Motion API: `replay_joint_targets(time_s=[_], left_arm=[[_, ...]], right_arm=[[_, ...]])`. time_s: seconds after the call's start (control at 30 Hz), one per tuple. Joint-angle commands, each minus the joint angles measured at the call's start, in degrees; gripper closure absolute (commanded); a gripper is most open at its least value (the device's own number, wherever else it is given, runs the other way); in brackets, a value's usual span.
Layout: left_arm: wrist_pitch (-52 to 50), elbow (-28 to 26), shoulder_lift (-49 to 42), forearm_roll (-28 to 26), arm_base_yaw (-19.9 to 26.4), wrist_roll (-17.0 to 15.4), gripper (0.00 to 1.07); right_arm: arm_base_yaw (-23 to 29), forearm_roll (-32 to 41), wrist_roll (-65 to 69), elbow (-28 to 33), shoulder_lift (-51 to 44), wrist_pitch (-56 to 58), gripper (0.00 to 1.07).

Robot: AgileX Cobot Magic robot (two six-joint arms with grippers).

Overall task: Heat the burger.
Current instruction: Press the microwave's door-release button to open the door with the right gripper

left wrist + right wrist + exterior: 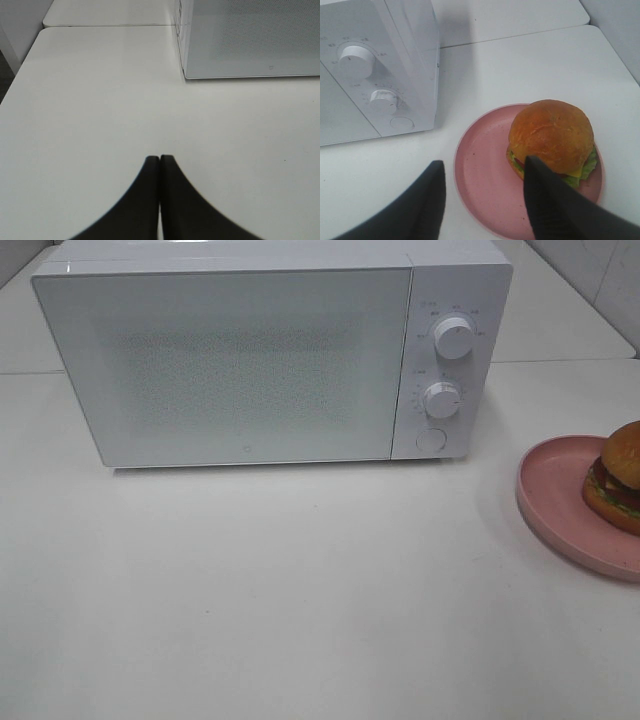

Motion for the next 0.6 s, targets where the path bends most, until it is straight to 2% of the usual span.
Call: replay_joint_targets(time_s=[0.03, 0.07, 0.1, 0.13, 0.17, 0.23, 0.27, 0.43, 0.57, 0.6], left_arm=[[-0.8, 0.11, -1.15, 0.17, 0.0, 0.0, 1.06], [-0.8, 0.11, -1.15, 0.17, 0.0, 0.0, 1.06], [-0.8, 0.11, -1.15, 0.17, 0.0, 0.0, 1.06], [-0.8, 0.11, -1.15, 0.17, 0.0, 0.0, 1.06], [-0.8, 0.11, -1.15, 0.17, 0.0, 0.0, 1.06], [-0.8, 0.11, -1.15, 0.17, 0.0, 0.0, 1.06], [-0.8, 0.11, -1.15, 0.17, 0.0, 0.0, 1.06], [-0.8, 0.11, -1.15, 0.17, 0.0, 0.0, 1.06], [-0.8, 0.11, -1.15, 0.17, 0.0, 0.0, 1.06], [-0.8, 0.11, -1.15, 0.17, 0.0, 0.0, 1.06]], right_arm=[[-0.23, 0.29, -0.8, -0.34, 4.76, -6.07, 0.77], [-0.23, 0.29, -0.8, -0.34, 4.76, -6.07, 0.77], [-0.23, 0.29, -0.8, -0.34, 7.51, -9.0, 0.85], [-0.23, 0.29, -0.8, -0.34, 7.51, -9.0, 0.85], [-0.23, 0.29, -0.8, -0.34, 10.26, -11.69, 0.93], [-0.23, 0.29, -0.8, -0.34, 11.46, -12.61, 0.97], [-0.23, 0.29, -0.8, -0.34, 13.81, -14.55, 1.05], [-0.06, 0.29, -0.8, -0.34, 18.68, -20.11, 1.07], [2.06, 0.23, -0.8, -0.34, 21.54, -23.72, 1.07], [5.04, 0.23, -0.8, -0.34, 23.49, -26.59, 1.07]])
